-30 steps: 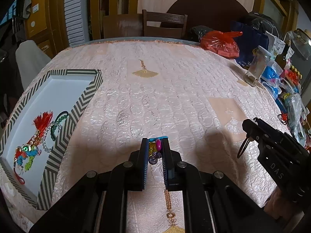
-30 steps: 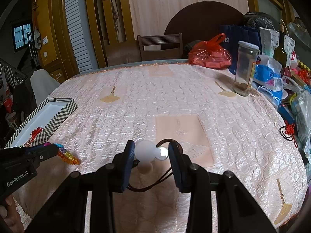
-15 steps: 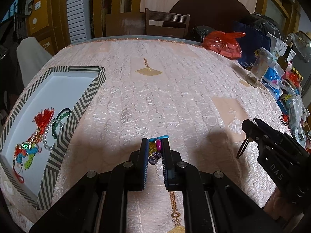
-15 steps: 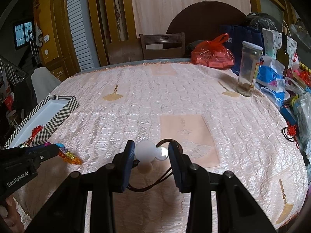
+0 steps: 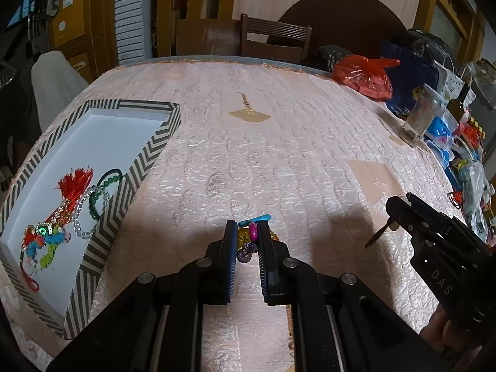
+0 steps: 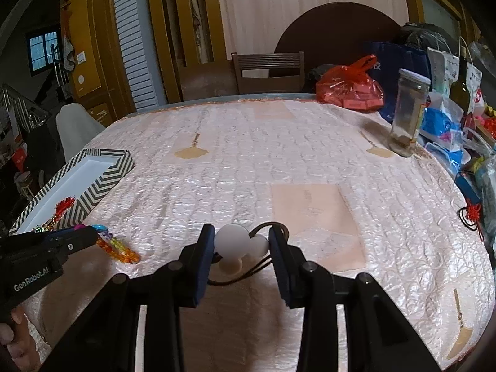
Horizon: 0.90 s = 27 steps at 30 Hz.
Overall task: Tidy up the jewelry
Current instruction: 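Hold the orange bead bracelet in the left tool while the right tool holds the beaded hair tie, then carry the orange bead bracelet toward the white tray with the left tool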
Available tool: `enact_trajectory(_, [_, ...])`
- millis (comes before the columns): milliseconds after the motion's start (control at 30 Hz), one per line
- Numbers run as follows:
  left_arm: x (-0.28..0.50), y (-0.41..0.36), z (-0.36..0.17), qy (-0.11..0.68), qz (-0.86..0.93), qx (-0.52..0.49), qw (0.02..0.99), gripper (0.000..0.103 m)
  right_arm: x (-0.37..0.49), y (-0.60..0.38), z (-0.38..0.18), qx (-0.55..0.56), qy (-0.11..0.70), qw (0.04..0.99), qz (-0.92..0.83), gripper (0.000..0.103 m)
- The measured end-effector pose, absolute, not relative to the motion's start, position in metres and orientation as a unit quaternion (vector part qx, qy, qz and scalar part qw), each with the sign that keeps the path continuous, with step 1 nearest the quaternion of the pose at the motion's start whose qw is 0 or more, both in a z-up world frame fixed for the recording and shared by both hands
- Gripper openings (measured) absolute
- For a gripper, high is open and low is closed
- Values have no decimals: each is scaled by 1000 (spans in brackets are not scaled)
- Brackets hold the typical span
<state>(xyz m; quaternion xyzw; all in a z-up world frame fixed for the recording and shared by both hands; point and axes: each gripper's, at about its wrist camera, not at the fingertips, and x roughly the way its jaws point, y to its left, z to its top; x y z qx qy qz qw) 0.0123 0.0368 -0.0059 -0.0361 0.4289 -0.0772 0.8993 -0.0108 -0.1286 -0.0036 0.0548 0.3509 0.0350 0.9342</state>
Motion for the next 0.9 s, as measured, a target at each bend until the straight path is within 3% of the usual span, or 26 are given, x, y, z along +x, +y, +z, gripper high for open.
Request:
enact_trajectory(467, [21, 81, 8, 408, -68, -69, 908, 41, 4, -81, 5, 28, 361, 929, 74, 37])
enact_trajectory(567, [24, 100, 18, 396, -65, -78, 913, 35, 9, -72, 11, 25, 359, 930, 75, 37])
enact_trajectory(733, [24, 139, 37, 371, -58, -90, 923, 35, 17, -54, 21, 18, 354, 931, 85, 37])
enact_trajectory(900, [28, 147, 18, 396, -77, -94, 910, 39, 16, -48, 20, 17, 354, 931, 89, 37])
